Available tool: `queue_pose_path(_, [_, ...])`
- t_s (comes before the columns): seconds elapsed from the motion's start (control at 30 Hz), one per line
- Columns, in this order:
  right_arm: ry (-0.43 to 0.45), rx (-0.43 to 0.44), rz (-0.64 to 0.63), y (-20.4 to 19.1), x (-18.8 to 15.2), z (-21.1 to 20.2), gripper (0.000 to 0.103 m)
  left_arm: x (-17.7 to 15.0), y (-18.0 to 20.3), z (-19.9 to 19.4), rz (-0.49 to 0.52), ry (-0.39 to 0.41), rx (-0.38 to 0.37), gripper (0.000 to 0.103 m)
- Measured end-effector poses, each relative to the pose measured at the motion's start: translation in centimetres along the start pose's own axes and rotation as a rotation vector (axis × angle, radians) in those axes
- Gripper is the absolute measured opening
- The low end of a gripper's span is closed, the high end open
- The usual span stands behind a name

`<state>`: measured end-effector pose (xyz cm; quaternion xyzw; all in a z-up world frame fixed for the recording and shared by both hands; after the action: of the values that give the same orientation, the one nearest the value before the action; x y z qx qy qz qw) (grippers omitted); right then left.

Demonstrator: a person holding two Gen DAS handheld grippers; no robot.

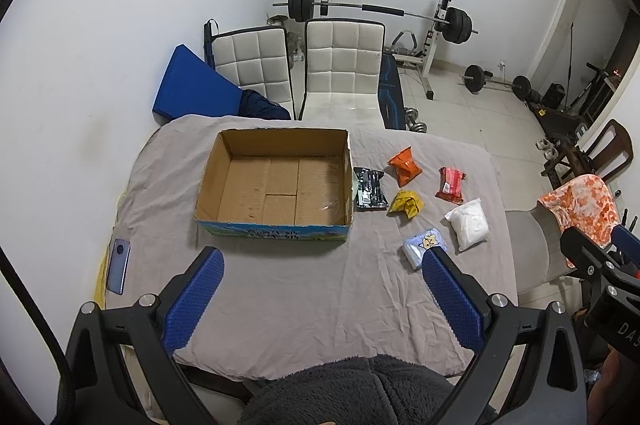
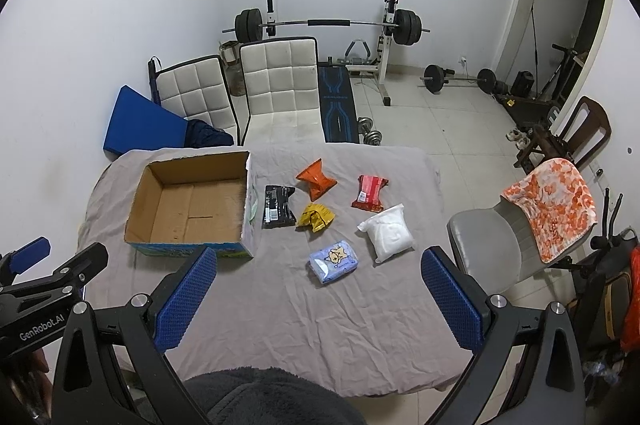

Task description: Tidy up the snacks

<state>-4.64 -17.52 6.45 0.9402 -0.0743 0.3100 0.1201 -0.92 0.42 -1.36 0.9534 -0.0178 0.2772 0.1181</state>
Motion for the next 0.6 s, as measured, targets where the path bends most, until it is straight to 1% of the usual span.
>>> queue_pose_path(0.37, [-0.015,0.012,0.004,0.43,-0.37,0.26,0.103,-0.14,0.21,-0.31,0.000,0.003,0.007,0.102])
queue_pose_path(0.6, [-0.021,0.016,0.006,0.64,-0.71,0.63,0.103,-0.36,0.45,-0.19,0.005,-0.011,0.013,0.102])
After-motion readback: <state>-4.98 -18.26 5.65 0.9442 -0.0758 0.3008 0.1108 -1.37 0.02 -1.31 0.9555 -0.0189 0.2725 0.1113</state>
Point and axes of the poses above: each gripper's, at about its wrist camera, not at the fingertips, and z roughly the way its jaws point, y to its right, x to its top, the point moved 2 cm from there along z, roughly the way its jaws point, and after that the axes turned 13 degrees about -x, right-handed, at the moved point
